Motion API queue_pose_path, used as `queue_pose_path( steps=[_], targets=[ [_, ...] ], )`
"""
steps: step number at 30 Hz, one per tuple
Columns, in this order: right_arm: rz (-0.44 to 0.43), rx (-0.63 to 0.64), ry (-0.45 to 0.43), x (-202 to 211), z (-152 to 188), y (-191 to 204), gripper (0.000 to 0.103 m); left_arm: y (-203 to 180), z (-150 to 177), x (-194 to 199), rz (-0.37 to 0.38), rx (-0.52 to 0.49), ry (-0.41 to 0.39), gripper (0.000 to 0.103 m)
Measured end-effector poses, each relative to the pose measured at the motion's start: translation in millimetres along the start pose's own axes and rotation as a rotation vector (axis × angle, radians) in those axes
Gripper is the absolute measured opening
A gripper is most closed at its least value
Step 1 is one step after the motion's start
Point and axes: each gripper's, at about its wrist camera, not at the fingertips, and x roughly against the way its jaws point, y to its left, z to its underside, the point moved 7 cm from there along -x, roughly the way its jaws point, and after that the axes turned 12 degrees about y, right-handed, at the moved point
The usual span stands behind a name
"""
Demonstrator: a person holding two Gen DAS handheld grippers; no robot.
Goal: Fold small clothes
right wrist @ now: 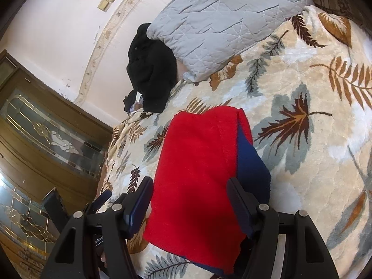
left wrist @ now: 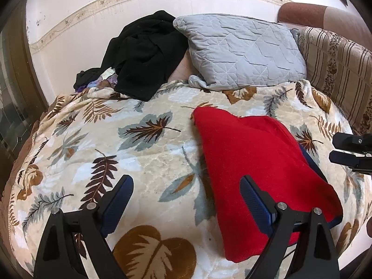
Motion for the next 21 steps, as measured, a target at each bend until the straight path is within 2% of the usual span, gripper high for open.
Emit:
queue_pose_path(
  steps=[21],
  targets=[
    [-0.001, 0.006, -0.009, 1.8, -1.0, 0.9, 0.070, -5.2, -0.6, -4.7, 0.012, -0.006, 0.008, 0.093]
  ],
)
